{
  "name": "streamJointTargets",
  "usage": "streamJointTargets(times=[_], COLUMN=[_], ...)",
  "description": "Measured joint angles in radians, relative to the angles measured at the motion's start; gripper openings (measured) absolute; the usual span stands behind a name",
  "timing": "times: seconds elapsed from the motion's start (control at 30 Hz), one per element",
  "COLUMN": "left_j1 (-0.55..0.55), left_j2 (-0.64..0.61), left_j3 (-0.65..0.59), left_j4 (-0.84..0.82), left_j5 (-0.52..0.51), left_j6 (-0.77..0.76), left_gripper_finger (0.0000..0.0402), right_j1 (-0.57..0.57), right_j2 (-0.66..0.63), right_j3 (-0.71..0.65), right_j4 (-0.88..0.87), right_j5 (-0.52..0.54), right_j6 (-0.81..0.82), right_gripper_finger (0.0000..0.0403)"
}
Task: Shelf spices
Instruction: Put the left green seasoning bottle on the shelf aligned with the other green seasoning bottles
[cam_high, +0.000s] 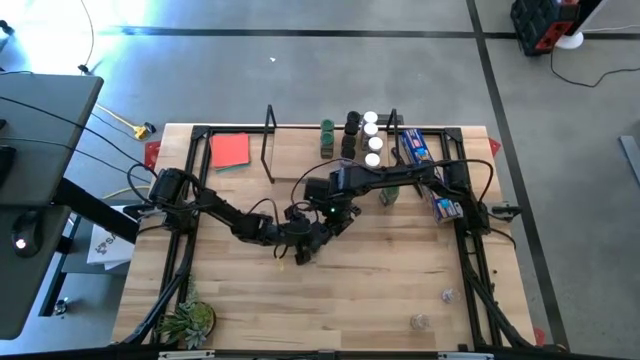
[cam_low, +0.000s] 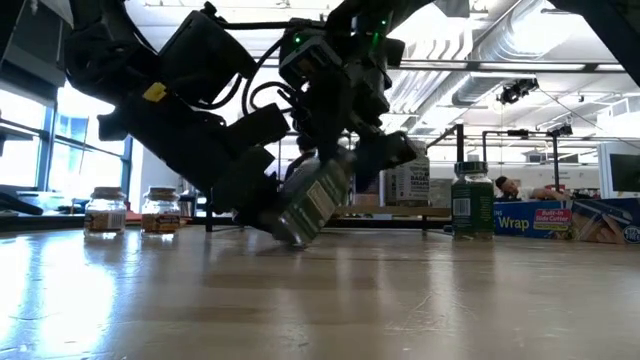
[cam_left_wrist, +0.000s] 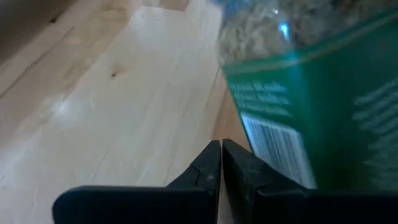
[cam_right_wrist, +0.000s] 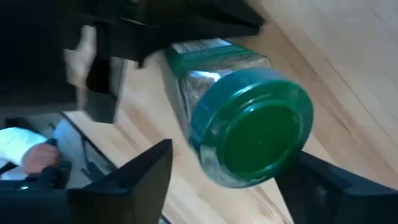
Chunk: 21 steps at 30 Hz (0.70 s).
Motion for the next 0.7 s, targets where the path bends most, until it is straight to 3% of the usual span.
streamJointTargets(times=[0.23, 0.4, 0.53, 0.7], left_j1=[-0.015, -0.021, -0.026, -0.029], left_j2=[-0.008, -0.037, -0.088, -0.196], left_j3=[0.000, 0.000, 0.000, -0.003], left_j4=[-0.025, -0.083, -0.188, -0.341], left_j5=[-0.073, -0.115, -0.195, -0.222], left_j6=[0.037, 0.051, 0.072, 0.074], left_gripper_finger=[0.0014, 0.0014, 0.0014, 0.0014], right_j1=[0.021, 0.060, 0.124, 0.231], right_j2=[-0.006, -0.048, -0.106, -0.122], right_j3=[0.000, 0.000, 0.000, 0.001], right_j4=[0.028, 0.021, -0.001, -0.132], right_j5=[-0.006, 0.120, 0.262, 0.576], right_j6=[0.011, -0.014, -0.180, -0.415], right_gripper_finger=[0.0285, 0.0286, 0.0286, 0.0286])
